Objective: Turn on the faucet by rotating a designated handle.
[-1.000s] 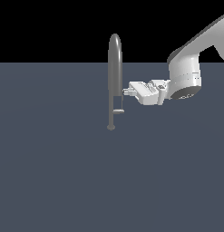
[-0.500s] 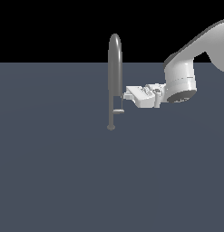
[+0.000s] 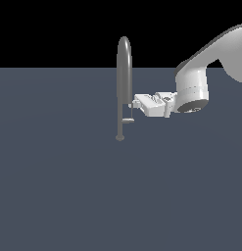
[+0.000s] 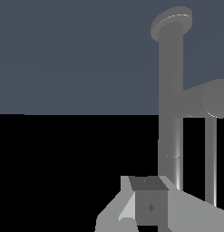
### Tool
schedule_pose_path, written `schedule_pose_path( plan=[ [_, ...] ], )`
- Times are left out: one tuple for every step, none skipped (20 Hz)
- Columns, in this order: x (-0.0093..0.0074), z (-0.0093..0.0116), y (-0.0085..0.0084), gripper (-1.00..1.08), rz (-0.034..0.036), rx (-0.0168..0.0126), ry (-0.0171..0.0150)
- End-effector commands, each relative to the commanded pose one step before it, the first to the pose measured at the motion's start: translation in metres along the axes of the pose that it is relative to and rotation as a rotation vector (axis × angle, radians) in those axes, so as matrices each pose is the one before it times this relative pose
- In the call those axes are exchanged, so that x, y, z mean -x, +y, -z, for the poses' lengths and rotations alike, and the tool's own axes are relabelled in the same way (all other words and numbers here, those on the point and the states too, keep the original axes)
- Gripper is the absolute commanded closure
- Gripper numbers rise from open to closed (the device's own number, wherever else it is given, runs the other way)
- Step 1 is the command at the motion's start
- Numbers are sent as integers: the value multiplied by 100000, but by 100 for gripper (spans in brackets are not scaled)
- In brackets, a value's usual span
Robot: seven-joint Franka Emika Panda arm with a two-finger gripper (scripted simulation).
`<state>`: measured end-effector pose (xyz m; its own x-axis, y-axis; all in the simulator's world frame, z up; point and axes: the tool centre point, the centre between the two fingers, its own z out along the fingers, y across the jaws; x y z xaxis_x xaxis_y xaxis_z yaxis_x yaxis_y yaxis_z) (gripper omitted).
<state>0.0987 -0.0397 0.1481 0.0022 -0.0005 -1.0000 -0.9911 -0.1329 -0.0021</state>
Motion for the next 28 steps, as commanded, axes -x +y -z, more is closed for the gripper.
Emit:
schedule_pose_path(
  plan=[
    [10, 5, -8, 108, -108, -33, -70],
    [-16, -11, 3, 108, 51, 35, 31],
    [61, -2, 162, 108, 0, 0, 0],
    [62, -2, 165, 108, 0, 0, 0],
    [63, -2, 168, 108, 0, 0, 0],
    [64, -2, 170, 108, 0, 0, 0],
    [65, -2, 173, 108, 0, 0, 0],
    [66, -2, 176, 108, 0, 0, 0],
    [67, -1, 178, 108, 0, 0, 0],
    [68, -1, 181, 108, 0, 0, 0],
    [69, -1, 184, 108, 0, 0, 0],
    [70, -1, 186, 108, 0, 0, 0],
    [71, -1, 189, 108, 0, 0, 0],
    [72, -1, 192, 108, 0, 0, 0],
    [36, 22, 190, 108, -53, -29, -34],
    [74, -1, 197, 108, 0, 0, 0],
    [75, 0, 199, 108, 0, 0, 0],
    [0, 0, 0, 108, 0, 0, 0],
    [-211, 0, -282, 108, -123, -342, 105],
    [-12, 10, 227, 108, 0, 0, 0],
    [-12, 11, 231, 108, 0, 0, 0],
    [-2, -24, 229, 108, 21, 62, -23],
    [-12, 11, 237, 108, 0, 0, 0],
    [-12, 11, 240, 108, 0, 0, 0],
    [-2, -23, 238, 108, 21, 62, -23],
    [-13, 12, 246, 108, 0, 0, 0],
    [-13, 12, 249, 108, 0, 0, 0],
    [-3, -22, 248, 108, 22, 62, -22]
  ],
)
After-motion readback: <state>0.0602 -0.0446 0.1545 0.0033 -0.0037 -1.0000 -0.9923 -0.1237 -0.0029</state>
